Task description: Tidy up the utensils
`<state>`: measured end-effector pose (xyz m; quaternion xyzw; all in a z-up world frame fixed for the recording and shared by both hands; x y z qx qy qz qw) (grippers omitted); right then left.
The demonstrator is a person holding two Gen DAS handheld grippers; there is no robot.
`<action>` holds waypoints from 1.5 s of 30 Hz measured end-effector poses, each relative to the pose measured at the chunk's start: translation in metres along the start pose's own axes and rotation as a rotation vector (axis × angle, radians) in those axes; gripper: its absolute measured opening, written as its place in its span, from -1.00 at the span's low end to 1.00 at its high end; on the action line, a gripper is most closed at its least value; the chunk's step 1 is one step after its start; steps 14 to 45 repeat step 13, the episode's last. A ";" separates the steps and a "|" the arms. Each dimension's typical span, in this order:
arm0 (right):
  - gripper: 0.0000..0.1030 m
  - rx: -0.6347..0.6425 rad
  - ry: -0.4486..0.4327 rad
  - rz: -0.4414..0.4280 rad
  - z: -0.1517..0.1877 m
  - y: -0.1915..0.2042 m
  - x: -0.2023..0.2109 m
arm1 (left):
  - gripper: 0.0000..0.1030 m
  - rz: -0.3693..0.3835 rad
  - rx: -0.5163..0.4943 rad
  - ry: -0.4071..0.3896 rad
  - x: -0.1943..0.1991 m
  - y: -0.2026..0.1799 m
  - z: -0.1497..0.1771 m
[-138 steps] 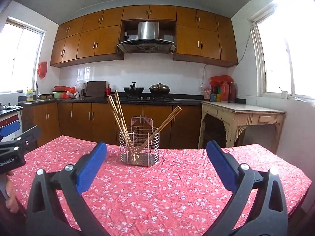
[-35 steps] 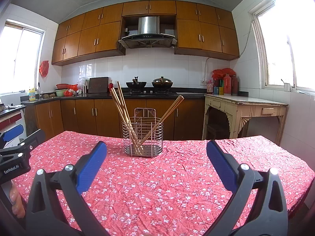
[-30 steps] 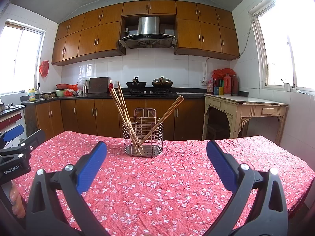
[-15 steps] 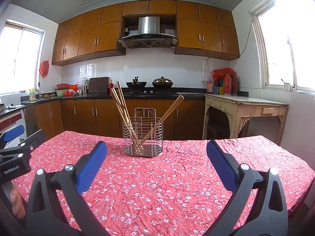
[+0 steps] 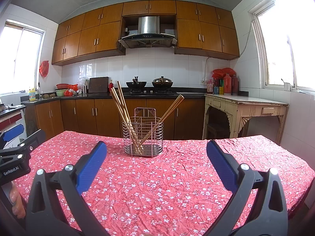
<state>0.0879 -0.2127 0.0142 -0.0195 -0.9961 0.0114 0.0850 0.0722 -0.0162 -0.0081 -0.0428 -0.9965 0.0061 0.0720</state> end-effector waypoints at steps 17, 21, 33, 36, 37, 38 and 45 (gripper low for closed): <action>0.92 0.000 0.000 0.000 0.000 0.000 0.000 | 0.96 0.002 0.013 -0.001 0.000 0.003 0.000; 0.92 0.000 0.000 0.000 0.000 0.000 0.000 | 0.96 0.002 0.013 -0.001 0.000 0.003 0.000; 0.92 0.000 0.000 0.000 0.000 0.000 0.000 | 0.96 0.002 0.013 -0.001 0.000 0.003 0.000; 0.92 0.000 0.000 0.000 0.000 0.000 0.000 | 0.96 0.002 0.013 -0.001 0.000 0.003 0.000; 0.92 0.000 0.000 0.000 0.000 0.000 0.000 | 0.96 0.002 0.013 -0.001 0.000 0.003 0.000; 0.92 0.000 0.000 0.000 0.000 0.000 0.000 | 0.96 0.002 0.013 -0.001 0.000 0.003 0.000; 0.92 0.000 0.000 0.000 0.000 0.000 0.000 | 0.96 0.002 0.013 -0.001 0.000 0.003 0.000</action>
Point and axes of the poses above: each gripper's, at about its wrist camera, not at the fingertips, and x roughly against the way its jaws point, y to its left, z to its underside, the point moved 5 cm from there along -x, roughly the way its jaws point, and after that the axes turned 5 degrees about z, right-handed, at the moved point
